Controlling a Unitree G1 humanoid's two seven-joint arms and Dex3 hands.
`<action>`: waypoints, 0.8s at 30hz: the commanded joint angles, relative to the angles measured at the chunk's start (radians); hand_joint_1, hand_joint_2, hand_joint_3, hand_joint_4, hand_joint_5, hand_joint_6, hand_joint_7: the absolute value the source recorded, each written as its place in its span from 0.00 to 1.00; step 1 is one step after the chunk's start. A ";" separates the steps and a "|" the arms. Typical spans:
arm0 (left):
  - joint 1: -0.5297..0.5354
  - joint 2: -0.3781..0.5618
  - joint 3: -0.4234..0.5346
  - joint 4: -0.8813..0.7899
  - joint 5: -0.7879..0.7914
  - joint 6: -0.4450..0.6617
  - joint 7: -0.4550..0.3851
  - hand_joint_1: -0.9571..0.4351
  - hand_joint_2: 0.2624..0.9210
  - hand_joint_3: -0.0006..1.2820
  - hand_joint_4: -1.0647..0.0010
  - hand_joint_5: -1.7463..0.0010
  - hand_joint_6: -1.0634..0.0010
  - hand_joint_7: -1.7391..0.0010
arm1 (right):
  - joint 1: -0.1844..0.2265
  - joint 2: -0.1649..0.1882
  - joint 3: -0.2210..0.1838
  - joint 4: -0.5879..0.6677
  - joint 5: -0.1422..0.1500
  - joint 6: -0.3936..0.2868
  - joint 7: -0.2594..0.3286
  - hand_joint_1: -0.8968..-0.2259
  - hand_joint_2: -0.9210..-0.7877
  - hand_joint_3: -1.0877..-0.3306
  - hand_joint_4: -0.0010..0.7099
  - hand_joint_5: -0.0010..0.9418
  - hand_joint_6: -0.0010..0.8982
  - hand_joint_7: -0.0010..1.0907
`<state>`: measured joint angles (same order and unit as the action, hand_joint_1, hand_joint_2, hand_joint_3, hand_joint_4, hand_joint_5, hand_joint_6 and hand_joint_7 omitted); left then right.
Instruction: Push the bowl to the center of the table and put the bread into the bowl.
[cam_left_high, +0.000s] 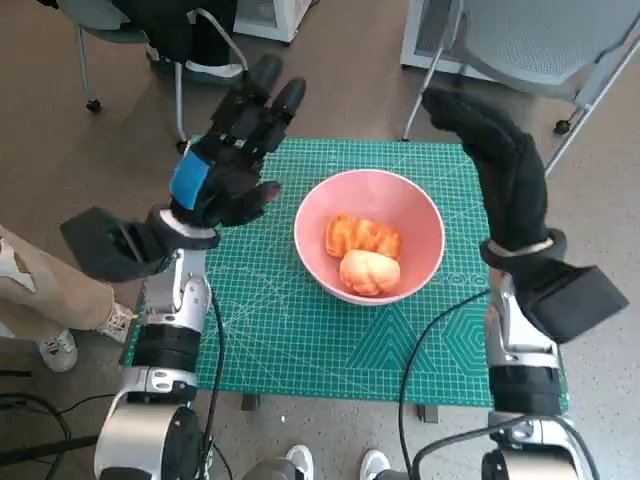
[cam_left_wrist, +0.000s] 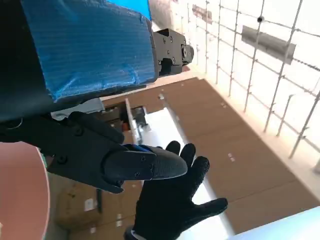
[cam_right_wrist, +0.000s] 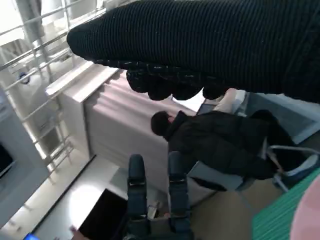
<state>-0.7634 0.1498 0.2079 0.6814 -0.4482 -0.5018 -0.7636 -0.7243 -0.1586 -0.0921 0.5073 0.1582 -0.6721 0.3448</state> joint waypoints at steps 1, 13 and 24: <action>0.019 -0.023 0.017 -0.020 -0.008 -0.019 0.019 0.23 1.00 0.27 1.00 1.00 0.92 0.98 | -0.004 -0.001 0.011 0.026 -0.014 -0.012 0.008 0.27 0.00 0.32 0.24 0.01 0.01 0.42; 0.049 -0.046 0.010 -0.059 0.011 -0.042 0.054 0.26 1.00 0.28 1.00 1.00 0.92 0.98 | 0.005 -0.004 0.022 0.023 -0.037 -0.023 -0.003 0.28 0.00 0.30 0.26 0.01 0.02 0.42; 0.067 -0.041 -0.013 -0.092 0.040 -0.020 0.066 0.26 1.00 0.29 1.00 1.00 0.92 0.98 | 0.022 0.005 0.020 0.012 -0.030 -0.026 -0.001 0.30 0.00 0.29 0.26 0.01 0.02 0.42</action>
<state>-0.7138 0.1067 0.2053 0.6039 -0.4279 -0.5241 -0.7073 -0.7288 -0.1554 -0.0746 0.5192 0.1281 -0.7008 0.3442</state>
